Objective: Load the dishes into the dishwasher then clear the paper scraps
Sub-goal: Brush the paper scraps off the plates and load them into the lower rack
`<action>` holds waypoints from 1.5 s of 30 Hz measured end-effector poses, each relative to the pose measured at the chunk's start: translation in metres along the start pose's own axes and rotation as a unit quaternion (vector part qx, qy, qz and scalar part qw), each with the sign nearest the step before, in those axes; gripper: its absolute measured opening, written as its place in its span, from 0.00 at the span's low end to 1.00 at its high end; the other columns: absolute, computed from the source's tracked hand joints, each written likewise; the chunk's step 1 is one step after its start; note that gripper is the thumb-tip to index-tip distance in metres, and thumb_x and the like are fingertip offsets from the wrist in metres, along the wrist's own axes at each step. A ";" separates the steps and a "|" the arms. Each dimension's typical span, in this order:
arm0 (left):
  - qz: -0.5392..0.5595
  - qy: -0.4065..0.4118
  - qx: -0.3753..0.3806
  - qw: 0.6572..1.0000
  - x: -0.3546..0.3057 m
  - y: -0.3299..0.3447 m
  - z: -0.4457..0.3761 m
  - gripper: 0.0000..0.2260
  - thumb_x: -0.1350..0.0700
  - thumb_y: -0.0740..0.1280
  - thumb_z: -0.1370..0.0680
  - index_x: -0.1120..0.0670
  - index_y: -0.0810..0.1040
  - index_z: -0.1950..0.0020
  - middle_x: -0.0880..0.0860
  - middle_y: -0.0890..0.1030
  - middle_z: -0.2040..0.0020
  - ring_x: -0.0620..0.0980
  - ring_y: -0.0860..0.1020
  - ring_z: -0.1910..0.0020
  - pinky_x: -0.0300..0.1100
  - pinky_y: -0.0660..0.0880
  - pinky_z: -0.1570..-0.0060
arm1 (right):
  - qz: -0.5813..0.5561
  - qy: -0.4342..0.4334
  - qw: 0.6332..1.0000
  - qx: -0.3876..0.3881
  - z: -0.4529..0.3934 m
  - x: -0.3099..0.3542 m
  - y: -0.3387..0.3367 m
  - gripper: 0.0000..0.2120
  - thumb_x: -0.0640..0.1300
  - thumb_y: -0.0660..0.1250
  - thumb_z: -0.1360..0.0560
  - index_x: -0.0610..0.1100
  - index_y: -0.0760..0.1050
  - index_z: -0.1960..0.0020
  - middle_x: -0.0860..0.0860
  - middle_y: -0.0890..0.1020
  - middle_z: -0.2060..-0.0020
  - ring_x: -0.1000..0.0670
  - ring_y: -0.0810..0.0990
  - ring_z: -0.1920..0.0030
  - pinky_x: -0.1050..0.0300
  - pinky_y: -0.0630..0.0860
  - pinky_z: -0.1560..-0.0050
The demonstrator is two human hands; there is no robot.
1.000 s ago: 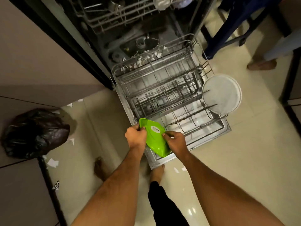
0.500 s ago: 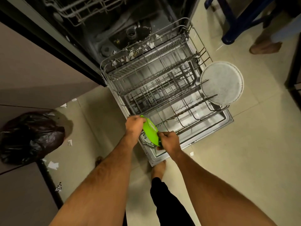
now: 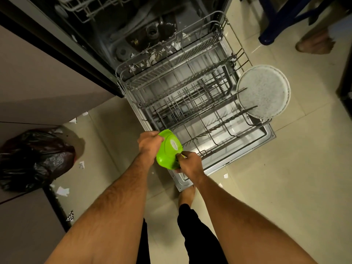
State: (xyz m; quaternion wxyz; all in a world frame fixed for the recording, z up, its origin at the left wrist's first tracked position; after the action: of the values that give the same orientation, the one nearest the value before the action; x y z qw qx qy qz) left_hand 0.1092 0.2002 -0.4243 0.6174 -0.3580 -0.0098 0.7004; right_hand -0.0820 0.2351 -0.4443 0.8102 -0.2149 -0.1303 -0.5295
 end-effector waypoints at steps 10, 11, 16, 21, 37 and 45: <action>-0.240 0.079 0.014 0.967 -0.001 0.006 -0.032 0.17 0.57 0.73 0.26 0.53 0.83 0.37 0.57 0.82 0.38 0.57 0.79 0.37 0.43 0.74 0.37 | 0.158 -0.053 0.986 0.023 -0.008 0.014 0.021 0.16 0.44 0.70 0.24 0.43 0.81 0.37 0.42 0.85 0.50 0.42 0.83 0.48 0.59 0.76 0.49; -0.249 0.091 0.015 0.964 -0.003 0.006 -0.034 0.16 0.56 0.73 0.25 0.53 0.83 0.38 0.57 0.82 0.39 0.58 0.79 0.38 0.45 0.74 0.38 | 0.163 -0.055 0.985 0.022 -0.009 0.014 0.022 0.16 0.44 0.70 0.24 0.42 0.81 0.37 0.42 0.85 0.47 0.42 0.83 0.46 0.57 0.77 0.46; -0.266 0.149 0.030 0.952 -0.012 0.008 -0.033 0.14 0.56 0.73 0.24 0.58 0.82 0.39 0.60 0.83 0.41 0.60 0.81 0.42 0.50 0.77 0.41 | 0.201 -0.065 0.977 0.018 -0.009 0.014 0.023 0.15 0.44 0.69 0.23 0.41 0.81 0.38 0.41 0.84 0.43 0.40 0.81 0.41 0.57 0.75 0.46; -0.257 0.189 -0.002 0.948 -0.026 -0.014 -0.013 0.11 0.55 0.68 0.21 0.58 0.81 0.42 0.60 0.83 0.44 0.61 0.81 0.45 0.52 0.78 0.44 | 0.239 -0.081 0.968 -0.019 0.003 0.028 0.013 0.16 0.42 0.68 0.22 0.39 0.79 0.36 0.40 0.82 0.40 0.39 0.80 0.39 0.54 0.74 0.42; -0.425 0.387 -0.161 0.802 -0.126 -0.235 0.101 0.26 0.48 0.62 0.19 0.63 0.68 0.26 0.63 0.73 0.31 0.61 0.71 0.30 0.55 0.62 0.25 | 0.532 -0.373 0.740 -0.173 0.183 0.252 0.076 0.29 0.54 0.57 0.17 0.39 0.60 0.22 0.39 0.66 0.27 0.41 0.65 0.28 0.44 0.66 0.27; -0.394 0.428 -0.253 0.773 -0.186 -0.426 0.153 0.27 0.46 0.57 0.18 0.64 0.68 0.26 0.62 0.74 0.31 0.59 0.69 0.29 0.55 0.60 0.24 | 0.536 -0.485 0.655 -0.220 0.306 0.383 0.173 0.31 0.55 0.57 0.17 0.37 0.59 0.20 0.36 0.65 0.24 0.37 0.63 0.24 0.41 0.62 0.24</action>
State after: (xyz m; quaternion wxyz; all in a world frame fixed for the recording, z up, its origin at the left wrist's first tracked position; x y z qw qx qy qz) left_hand 0.3928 0.2044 -0.0250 0.6670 -0.7288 -0.0614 0.1420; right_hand 0.2361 0.1366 -0.0451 0.7039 -0.6458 -0.2465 0.1630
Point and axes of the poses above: each hand's wrist, its own z-axis away from the middle knuckle, its own y-axis out of the palm, x = y × z, the point moved 8 cm from there along -z, towards the middle knuckle
